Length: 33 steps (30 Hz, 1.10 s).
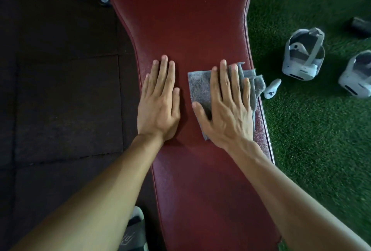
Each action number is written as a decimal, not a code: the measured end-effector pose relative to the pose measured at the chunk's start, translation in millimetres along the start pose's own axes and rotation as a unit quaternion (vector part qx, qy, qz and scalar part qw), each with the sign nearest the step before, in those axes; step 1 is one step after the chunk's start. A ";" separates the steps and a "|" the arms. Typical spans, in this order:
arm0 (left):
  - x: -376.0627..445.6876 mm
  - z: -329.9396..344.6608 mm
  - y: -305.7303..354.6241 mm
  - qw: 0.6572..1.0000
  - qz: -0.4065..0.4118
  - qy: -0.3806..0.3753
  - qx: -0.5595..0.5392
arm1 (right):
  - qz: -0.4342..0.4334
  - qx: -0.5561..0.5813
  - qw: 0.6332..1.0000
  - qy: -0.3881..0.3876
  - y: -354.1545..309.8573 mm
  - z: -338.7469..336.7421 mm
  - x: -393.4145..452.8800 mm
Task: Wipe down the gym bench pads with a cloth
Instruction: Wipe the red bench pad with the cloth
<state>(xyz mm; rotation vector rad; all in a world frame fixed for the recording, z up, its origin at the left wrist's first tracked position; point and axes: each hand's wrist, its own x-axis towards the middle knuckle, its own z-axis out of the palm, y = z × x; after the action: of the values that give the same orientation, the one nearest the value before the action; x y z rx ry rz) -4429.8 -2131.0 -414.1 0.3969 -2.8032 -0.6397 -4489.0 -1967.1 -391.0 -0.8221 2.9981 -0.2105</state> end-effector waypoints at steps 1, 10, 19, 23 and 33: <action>0.3 0.8 -0.4 1.000 0.000 0.004 0.004 | 0.003 0.004 1.000 -0.002 -0.9 1.1 -1.7; 0.4 1.7 0.5 1.000 -0.004 -0.004 0.011 | -0.131 0.041 0.989 -0.047 12.5 -2.8 -76.5; -21.3 -33.4 4.6 0.992 -0.030 -0.119 0.005 | -0.291 0.115 0.946 -0.088 28.7 1.8 -165.9; -96.1 -90.5 -5.0 0.985 -0.113 -0.132 -0.011 | -0.238 0.224 0.937 -0.123 10.2 -24.1 -163.3; -182.9 -315.0 18.2 0.948 -0.303 -0.083 -0.059 | -0.373 0.228 0.895 -0.093 -157.6 -195.1 -121.0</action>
<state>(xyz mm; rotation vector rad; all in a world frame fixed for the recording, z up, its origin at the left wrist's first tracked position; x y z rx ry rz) -4171.8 -2180.1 -161.0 1.2567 -2.7608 -0.9930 -4317.0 -2015.6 -177.5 -1.7313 2.1598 -0.7520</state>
